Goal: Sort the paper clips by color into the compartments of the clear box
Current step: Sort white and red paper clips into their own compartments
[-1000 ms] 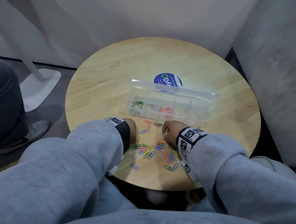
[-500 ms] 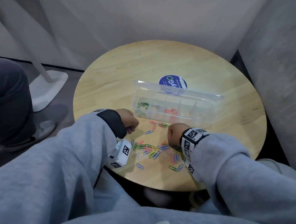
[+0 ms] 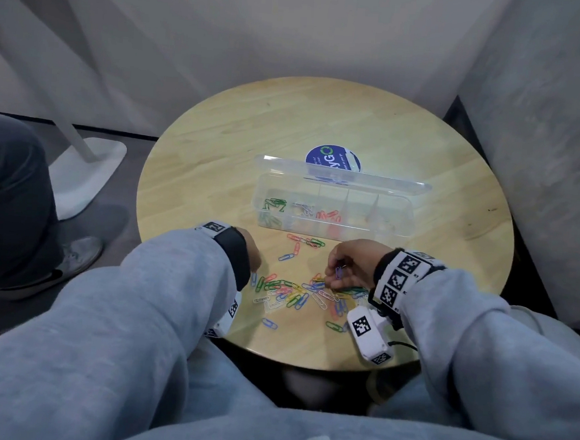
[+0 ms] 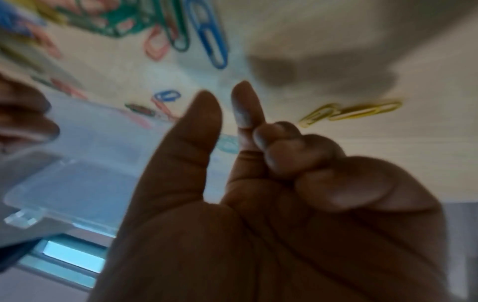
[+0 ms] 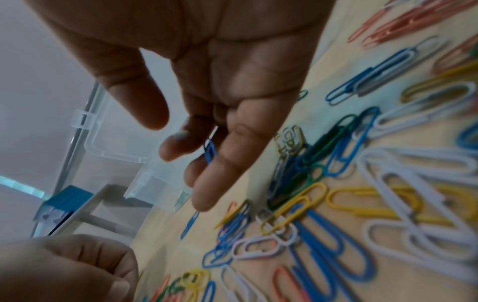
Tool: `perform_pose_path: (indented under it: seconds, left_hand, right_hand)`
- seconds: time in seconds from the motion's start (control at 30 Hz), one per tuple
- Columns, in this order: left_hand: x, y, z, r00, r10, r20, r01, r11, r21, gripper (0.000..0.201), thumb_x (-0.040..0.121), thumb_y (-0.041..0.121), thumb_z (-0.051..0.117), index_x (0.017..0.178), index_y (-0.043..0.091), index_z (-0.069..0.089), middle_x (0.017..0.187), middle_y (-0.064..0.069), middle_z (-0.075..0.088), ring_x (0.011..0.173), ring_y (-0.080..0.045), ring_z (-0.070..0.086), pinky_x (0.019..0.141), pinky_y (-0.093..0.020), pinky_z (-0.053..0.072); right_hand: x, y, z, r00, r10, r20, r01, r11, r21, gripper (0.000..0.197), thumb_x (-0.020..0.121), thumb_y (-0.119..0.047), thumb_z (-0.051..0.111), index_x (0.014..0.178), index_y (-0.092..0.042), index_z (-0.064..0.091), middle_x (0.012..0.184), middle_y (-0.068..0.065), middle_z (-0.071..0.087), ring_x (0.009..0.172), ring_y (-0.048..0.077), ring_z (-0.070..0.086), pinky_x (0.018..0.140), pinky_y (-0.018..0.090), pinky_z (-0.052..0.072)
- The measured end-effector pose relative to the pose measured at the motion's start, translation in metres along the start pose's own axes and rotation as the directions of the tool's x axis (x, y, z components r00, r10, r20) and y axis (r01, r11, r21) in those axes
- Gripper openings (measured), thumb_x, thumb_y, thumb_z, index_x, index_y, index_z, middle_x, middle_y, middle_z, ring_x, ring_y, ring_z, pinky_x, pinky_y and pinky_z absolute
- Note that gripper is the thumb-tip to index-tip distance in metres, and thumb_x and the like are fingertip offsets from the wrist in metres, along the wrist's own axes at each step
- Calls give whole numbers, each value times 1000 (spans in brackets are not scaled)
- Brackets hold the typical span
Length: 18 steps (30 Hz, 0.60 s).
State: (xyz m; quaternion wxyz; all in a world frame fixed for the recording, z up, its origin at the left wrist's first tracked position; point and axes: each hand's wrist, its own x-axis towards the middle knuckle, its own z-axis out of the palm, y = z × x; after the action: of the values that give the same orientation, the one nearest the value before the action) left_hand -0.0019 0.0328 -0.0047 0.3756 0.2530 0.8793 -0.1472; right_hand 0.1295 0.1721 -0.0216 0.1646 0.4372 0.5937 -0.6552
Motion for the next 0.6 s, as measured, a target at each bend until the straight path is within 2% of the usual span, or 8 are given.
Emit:
perform_pose_path:
  seconds: [0.07,0.1,0.17,0.3,0.4,0.47,0.53,0.6]
  left_hand:
    - [8,2,5,1000,-8,-15,10,992,128,33,83,32,61,109,12,67,85,-3,62,87,-23,63,79,-27,51]
    - [11,1,9,1000,-3,-4,4,981,193,34,80,36,63,105,15,70,90,-2,66,87,-21,65,81,-29,53]
    - [16,3,15,999,-43,-11,44,968,246,32,74,39,64,97,18,72,87,0,69,79,-20,65,78,-29,54]
    - [16,3,15,997,-49,-59,59,983,172,21,71,36,66,81,18,68,73,0,64,71,-22,59,76,-28,55]
    - [9,0,17,996,23,-88,-24,1000,-16,24,83,25,64,105,15,64,66,0,46,80,-22,48,72,-25,42]
    - [10,-4,13,995,20,-101,-29,996,-82,33,84,24,62,113,9,64,79,-3,53,82,-22,49,72,-26,40]
    - [8,-8,6,995,60,-79,-72,984,-160,22,82,24,64,98,10,67,88,-5,57,82,-21,51,72,-26,41]
    - [10,-14,1,992,110,-55,-123,915,-385,13,79,15,66,69,11,59,78,-8,59,78,-23,50,73,-27,40]
  right_hand:
    - [3,1,3,998,-61,32,66,977,-203,20,89,-1,44,72,-6,51,63,9,49,53,19,46,40,21,41]
    - [5,2,4,991,-121,48,130,904,-407,18,87,-4,49,72,-12,55,61,5,51,51,16,45,44,21,39]
    - [5,2,8,976,-203,75,191,642,-742,13,81,-14,61,76,-26,61,61,-6,53,55,11,49,52,22,41]
    - [4,2,20,963,-248,104,184,324,-928,22,80,-17,62,97,-30,61,67,-10,47,74,18,53,54,22,38]
    - [3,2,24,944,-309,118,198,243,-950,18,84,-19,58,101,-24,61,78,-5,50,79,19,50,48,19,31]
    - [2,0,24,944,-308,115,191,229,-954,17,86,-18,55,102,-20,62,86,-4,52,80,18,50,47,18,30]
    - [3,-1,25,952,-287,105,178,241,-954,14,86,-15,54,96,-19,63,87,-3,56,80,18,52,49,19,35]
    - [6,-2,27,962,-261,80,146,245,-958,9,84,-15,54,88,-18,62,89,0,61,78,19,54,59,23,43]
